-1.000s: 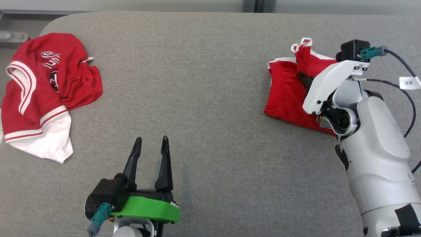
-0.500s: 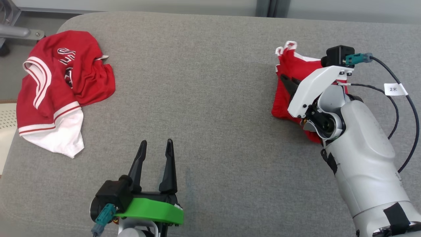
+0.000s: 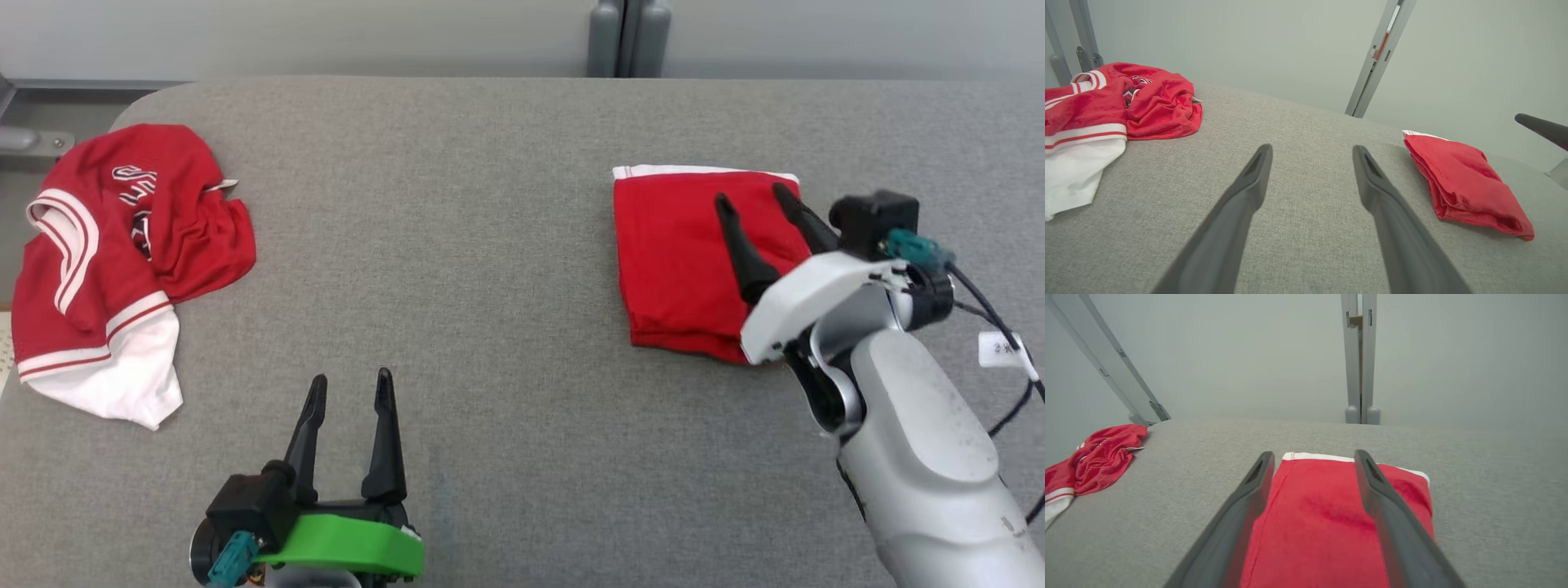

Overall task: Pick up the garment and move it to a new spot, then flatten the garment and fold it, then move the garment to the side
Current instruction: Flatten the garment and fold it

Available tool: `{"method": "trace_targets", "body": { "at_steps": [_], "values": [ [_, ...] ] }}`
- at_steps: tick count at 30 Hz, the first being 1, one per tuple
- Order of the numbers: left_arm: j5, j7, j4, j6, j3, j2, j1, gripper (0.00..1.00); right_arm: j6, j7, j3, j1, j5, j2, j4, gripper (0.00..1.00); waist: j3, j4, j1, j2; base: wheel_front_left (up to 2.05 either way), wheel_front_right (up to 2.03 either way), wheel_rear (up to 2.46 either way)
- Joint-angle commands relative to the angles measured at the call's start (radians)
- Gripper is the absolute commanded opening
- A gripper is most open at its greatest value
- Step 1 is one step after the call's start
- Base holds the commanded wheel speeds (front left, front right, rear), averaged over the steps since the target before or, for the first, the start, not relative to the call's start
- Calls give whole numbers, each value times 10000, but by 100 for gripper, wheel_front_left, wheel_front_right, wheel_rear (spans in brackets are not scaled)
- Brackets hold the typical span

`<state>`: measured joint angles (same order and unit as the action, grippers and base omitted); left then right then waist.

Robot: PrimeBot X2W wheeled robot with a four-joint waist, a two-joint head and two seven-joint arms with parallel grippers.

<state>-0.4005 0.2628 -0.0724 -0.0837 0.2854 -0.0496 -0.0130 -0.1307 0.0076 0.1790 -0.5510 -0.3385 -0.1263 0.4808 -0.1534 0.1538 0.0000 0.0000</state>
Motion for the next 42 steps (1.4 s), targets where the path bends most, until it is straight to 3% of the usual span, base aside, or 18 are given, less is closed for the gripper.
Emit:
{"method": "trace_targets", "body": {
  "at_steps": [1, 10, 17, 24, 42],
  "values": [
    [145, 28, 27, 62, -149, -21, 300, 100, 0, -461, -27, 440, 425, -136, -240, 100, 436, -423, 0, 0, 0, 0, 0],
    [559, 17, 434, 202, -901, -27, 1311, 100, 6, -2449, -1365, 2803, 1972, -588, -1004, 100, 1301, -896, 0, 0, 0, 0, 0],
    [1031, 17, 823, 210, -1523, -27, 2178, 100, 6, -2725, -1836, 4542, 2742, -509, -2347, 100, 1835, -951, 0, 0, 0, 0, 0],
    [1623, 17, 827, 514, -2033, -25, 2953, 100, 6, -2727, -1913, 6128, 2995, -160, -3733, 100, 2151, -960, 0, 0, 0, 0, 0],
    [1808, 15, 438, 1014, -2235, -25, 3043, 100, 6, -2730, -2246, 6576, 3015, 314, -3524, 100, 2169, -1125, 0, 0, 0, 0, 0]
  ]
}}
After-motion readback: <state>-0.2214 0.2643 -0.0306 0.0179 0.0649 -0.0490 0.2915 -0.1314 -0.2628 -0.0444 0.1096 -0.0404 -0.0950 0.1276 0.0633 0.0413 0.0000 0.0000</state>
